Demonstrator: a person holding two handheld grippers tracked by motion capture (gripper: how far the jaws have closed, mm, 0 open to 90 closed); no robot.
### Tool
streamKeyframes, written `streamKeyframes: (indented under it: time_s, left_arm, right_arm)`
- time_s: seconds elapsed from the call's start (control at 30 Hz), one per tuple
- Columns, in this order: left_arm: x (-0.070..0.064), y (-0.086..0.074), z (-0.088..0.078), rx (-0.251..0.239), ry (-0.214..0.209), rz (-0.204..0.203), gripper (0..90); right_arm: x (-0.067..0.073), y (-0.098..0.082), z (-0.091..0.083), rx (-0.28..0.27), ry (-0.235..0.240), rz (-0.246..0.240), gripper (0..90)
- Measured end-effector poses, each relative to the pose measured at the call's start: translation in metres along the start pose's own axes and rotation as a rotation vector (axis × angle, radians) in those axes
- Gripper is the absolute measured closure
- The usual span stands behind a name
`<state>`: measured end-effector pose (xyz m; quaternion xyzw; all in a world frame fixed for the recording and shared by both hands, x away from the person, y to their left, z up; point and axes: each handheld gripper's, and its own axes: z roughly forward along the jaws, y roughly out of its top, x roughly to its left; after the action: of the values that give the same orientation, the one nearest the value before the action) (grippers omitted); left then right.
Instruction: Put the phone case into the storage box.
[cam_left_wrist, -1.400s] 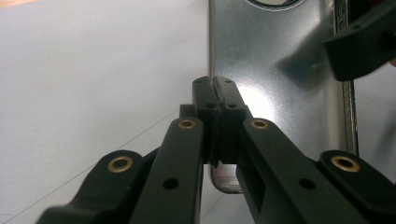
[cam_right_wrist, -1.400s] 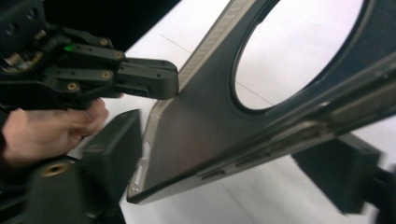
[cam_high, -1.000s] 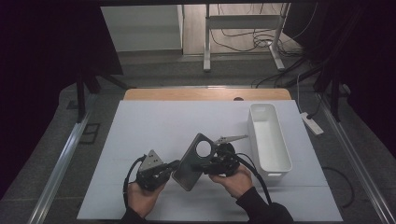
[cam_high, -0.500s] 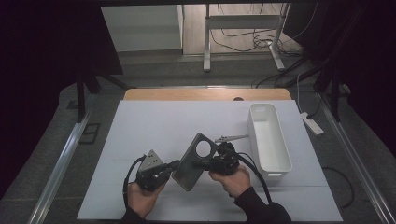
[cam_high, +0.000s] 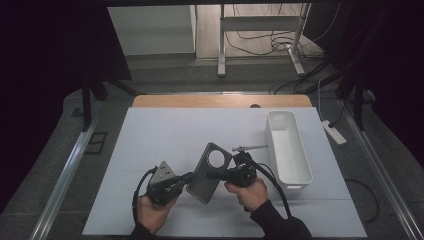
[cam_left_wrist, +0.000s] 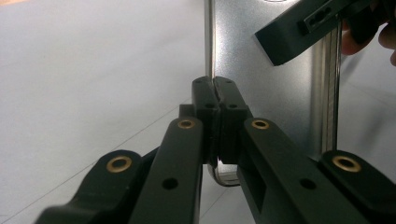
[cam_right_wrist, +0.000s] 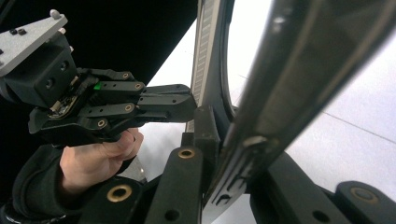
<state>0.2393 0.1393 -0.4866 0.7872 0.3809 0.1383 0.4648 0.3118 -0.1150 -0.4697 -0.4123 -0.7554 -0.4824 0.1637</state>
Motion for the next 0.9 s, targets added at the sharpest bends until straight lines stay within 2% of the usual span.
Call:
streamKeyframes:
  time_s: [0.2, 0.23, 0.3, 0.37, 0.4, 0.47, 0.5, 0.53, 0.7, 0.83, 0.9]
  left_arm:
    - [0.001, 0.000, 0.000, 0.002, -0.010, -0.004, 85.7]
    - [0.002, 0.001, 0.000, 0.009, -0.013, -0.006, 82.9]
    - [0.002, 0.002, 0.001, 0.016, -0.004, -0.009, 70.4]
    - [0.003, 0.002, 0.001, 0.018, -0.003, -0.012, 59.5]
    - [0.004, 0.002, 0.001, 0.021, -0.005, -0.019, 59.5]
    - [0.006, 0.002, 0.001, 0.031, -0.014, -0.027, 49.2]
    - [0.007, 0.002, 0.002, 0.035, -0.021, -0.029, 42.1]
    - [0.008, 0.003, 0.002, 0.046, -0.036, -0.033, 42.1]
    - [0.013, 0.003, 0.004, 0.067, -0.100, -0.048, 22.4]
    - [0.014, 0.002, 0.006, 0.083, -0.155, -0.057, 10.8]
    - [0.013, 0.002, 0.007, 0.091, -0.165, -0.049, 7.8]
  right_arm:
    - [-0.001, 0.000, 0.000, -0.007, 0.006, 0.031, 85.3]
    - [-0.001, 0.000, 0.000, -0.011, 0.004, 0.034, 85.3]
    - [-0.002, 0.000, -0.001, -0.014, -0.017, 0.021, 85.3]
    - [-0.002, 0.000, -0.002, -0.015, -0.018, 0.023, 85.3]
    - [-0.003, 0.000, -0.002, -0.016, -0.022, 0.025, 85.3]
    - [-0.003, 0.000, -0.003, -0.015, -0.035, 0.014, 85.2]
    - [-0.003, 0.000, -0.004, -0.012, -0.045, 0.005, 85.2]
    - [-0.003, 0.000, -0.004, -0.012, -0.045, 0.005, 85.2]
    - [-0.002, 0.000, -0.005, 0.001, -0.060, -0.035, 85.2]
    - [0.000, -0.001, -0.005, 0.023, -0.083, -0.086, 85.2]
    - [0.002, -0.001, -0.006, 0.031, -0.092, -0.114, 85.2]
